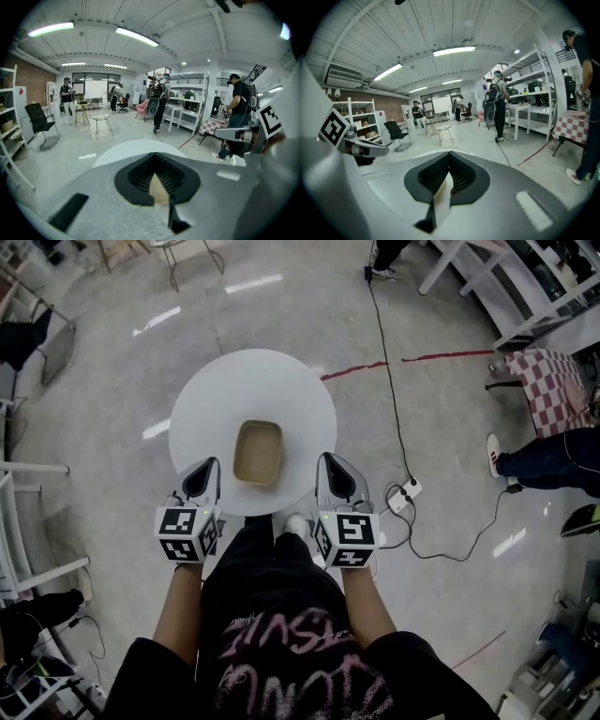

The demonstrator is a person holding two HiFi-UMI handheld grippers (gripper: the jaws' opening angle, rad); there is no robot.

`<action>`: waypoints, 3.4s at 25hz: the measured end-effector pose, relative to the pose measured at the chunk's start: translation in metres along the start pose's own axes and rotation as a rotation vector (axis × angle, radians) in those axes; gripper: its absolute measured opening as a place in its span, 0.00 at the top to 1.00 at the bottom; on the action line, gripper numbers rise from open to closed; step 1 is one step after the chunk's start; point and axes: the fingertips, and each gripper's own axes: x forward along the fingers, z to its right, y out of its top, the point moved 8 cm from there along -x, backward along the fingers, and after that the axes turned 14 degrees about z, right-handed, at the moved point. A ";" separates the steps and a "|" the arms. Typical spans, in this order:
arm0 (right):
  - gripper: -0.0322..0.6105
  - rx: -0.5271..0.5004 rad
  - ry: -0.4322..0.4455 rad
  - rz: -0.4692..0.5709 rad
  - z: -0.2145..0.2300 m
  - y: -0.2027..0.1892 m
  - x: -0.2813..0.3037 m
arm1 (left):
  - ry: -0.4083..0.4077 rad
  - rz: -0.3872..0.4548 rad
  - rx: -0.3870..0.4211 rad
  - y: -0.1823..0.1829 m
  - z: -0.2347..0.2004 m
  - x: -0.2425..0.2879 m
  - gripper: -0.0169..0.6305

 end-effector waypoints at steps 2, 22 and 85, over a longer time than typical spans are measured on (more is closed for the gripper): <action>0.94 -0.002 -0.005 -0.006 0.000 -0.001 0.004 | -0.011 -0.010 0.000 -0.002 -0.003 0.007 0.98; 0.94 0.009 -0.016 -0.103 -0.007 -0.039 0.042 | -0.060 -0.129 -0.041 -0.042 -0.030 0.053 0.98; 0.94 0.065 -0.075 -0.291 0.012 -0.124 0.078 | -0.127 -0.388 -0.214 -0.132 -0.053 0.128 0.90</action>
